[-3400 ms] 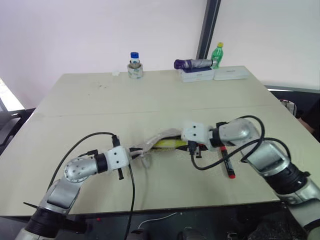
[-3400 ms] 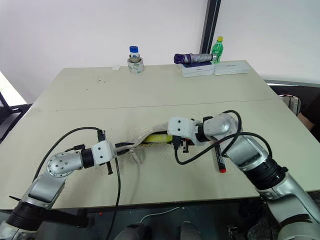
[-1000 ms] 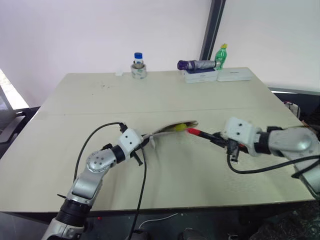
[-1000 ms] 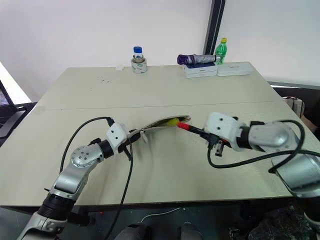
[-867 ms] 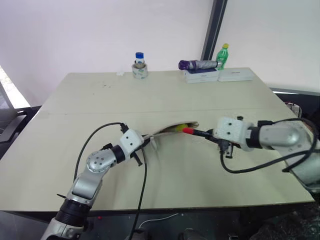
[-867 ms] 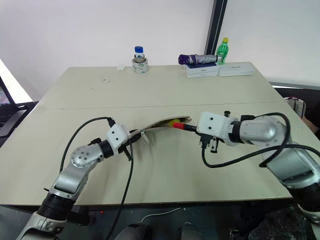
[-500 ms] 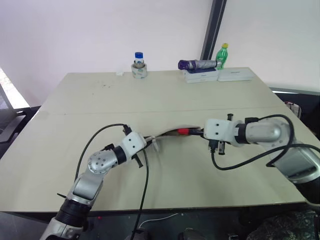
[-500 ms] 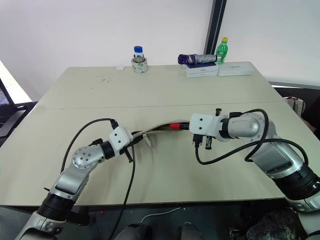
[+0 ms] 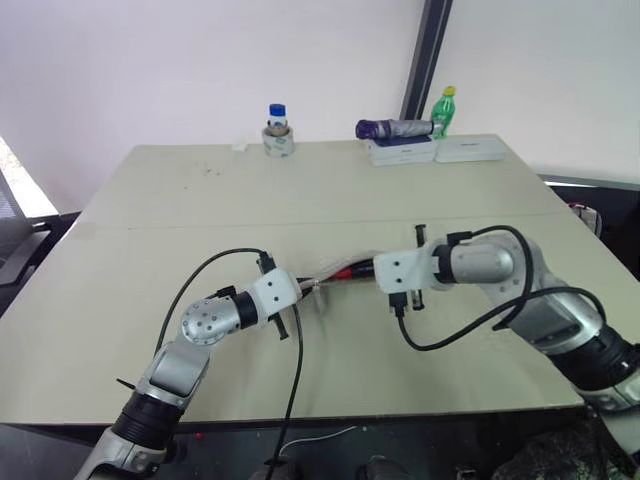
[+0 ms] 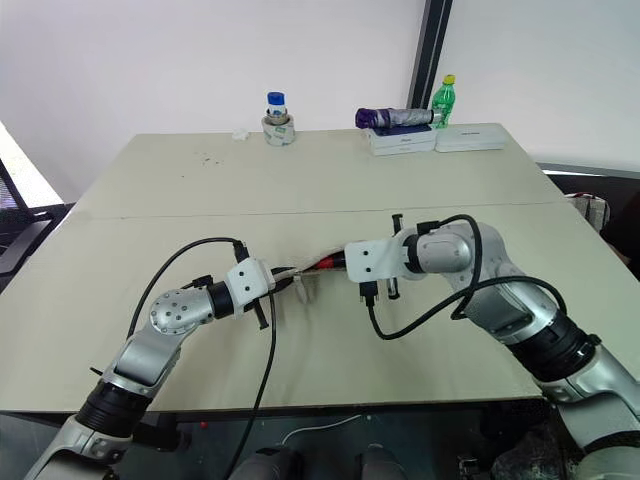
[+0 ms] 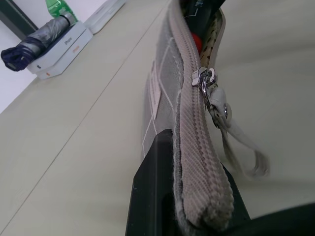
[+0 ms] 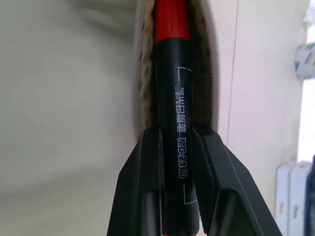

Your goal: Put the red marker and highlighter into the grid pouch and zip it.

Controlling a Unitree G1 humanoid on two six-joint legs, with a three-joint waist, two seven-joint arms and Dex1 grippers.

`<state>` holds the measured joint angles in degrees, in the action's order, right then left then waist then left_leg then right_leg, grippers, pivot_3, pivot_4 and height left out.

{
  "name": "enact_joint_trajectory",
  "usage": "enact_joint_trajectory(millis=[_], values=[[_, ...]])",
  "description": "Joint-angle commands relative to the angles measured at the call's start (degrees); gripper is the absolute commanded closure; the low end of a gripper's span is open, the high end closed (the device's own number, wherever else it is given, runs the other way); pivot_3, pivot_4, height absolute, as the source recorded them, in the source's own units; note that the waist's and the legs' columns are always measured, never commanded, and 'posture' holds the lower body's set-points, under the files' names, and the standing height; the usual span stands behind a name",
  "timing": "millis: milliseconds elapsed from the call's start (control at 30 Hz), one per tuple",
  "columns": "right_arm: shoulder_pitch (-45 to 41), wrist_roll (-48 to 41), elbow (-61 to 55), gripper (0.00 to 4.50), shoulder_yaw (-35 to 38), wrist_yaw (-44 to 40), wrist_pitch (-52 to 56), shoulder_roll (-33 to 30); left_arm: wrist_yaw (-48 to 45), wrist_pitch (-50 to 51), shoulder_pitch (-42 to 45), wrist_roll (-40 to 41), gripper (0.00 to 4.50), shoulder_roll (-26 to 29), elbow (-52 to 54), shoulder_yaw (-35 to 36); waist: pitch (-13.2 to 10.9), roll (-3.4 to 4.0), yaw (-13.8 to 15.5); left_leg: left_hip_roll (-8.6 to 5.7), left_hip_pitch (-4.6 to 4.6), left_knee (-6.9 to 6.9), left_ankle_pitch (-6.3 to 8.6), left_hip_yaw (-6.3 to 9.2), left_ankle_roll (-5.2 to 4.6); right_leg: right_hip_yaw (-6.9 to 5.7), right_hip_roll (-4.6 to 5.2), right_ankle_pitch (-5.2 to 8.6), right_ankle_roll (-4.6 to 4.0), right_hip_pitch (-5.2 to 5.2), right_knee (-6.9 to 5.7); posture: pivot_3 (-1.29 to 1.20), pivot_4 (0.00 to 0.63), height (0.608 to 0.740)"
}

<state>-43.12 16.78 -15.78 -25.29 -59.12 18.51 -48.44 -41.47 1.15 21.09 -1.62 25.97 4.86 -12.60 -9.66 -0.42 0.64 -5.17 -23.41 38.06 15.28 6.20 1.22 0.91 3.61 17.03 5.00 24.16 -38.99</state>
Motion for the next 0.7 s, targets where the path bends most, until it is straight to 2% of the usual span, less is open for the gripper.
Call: enact_joint_trajectory(millis=[33,200,300,500,667,700], values=[[-2.7,0.9,-0.8,4.23,0.8,-0.8,-0.8,2.1,-0.7,0.7,0.7,0.8,4.5,-0.3,3.0,-0.4,0.0,0.0,0.0,0.0,0.0,-0.01,0.0,0.0,0.0,0.0,0.0,0.0,0.0,0.01,0.0,0.0,0.15,0.74],[-2.8,0.7,-0.5,1.79,2.5,-1.7,-1.4,3.0,0.0,4.1,-0.1,2.0,4.5,-1.1,4.0,0.7,0.0,0.0,0.1,-0.02,-0.01,0.0,0.0,0.0,0.0,0.0,0.01,0.0,0.0,0.0,0.0,0.0,0.15,0.74],[-2.8,-2.8,-1.0,0.28,6.3,-2.7,0.5,2.7,0.9,7.1,-0.2,3.6,4.5,-1.8,4.4,2.2,0.0,0.0,0.1,-0.02,-0.01,0.0,0.0,0.0,0.0,0.0,0.01,0.0,0.0,0.01,0.0,0.0,0.15,0.74],[-2.1,-10.8,-3.0,0.28,15.1,-3.5,6.9,2.1,2.0,11.8,0.2,8.0,4.5,-3.8,5.1,4.9,0.0,0.0,0.0,-0.01,-0.01,0.0,0.0,0.01,0.0,0.0,0.01,0.0,0.0,0.0,0.0,0.0,0.15,0.74],[0.3,-13.7,-2.8,0.28,20.4,-1.9,11.6,0.4,2.7,14.5,0.6,10.8,4.5,-5.4,5.8,5.9,0.0,0.0,0.1,-0.01,-0.01,0.01,0.0,0.01,0.0,0.01,0.01,0.0,0.0,-0.01,0.0,0.0,0.15,0.74],[0.9,-14.9,-3.4,0.51,21.1,-2.3,12.8,0.3,2.8,14.5,0.7,10.9,4.5,-5.4,5.7,5.9,0.0,0.0,0.1,-0.01,-0.01,0.01,0.0,0.01,0.0,0.01,0.01,0.0,0.0,-0.01,0.0,0.0,0.15,0.74]])
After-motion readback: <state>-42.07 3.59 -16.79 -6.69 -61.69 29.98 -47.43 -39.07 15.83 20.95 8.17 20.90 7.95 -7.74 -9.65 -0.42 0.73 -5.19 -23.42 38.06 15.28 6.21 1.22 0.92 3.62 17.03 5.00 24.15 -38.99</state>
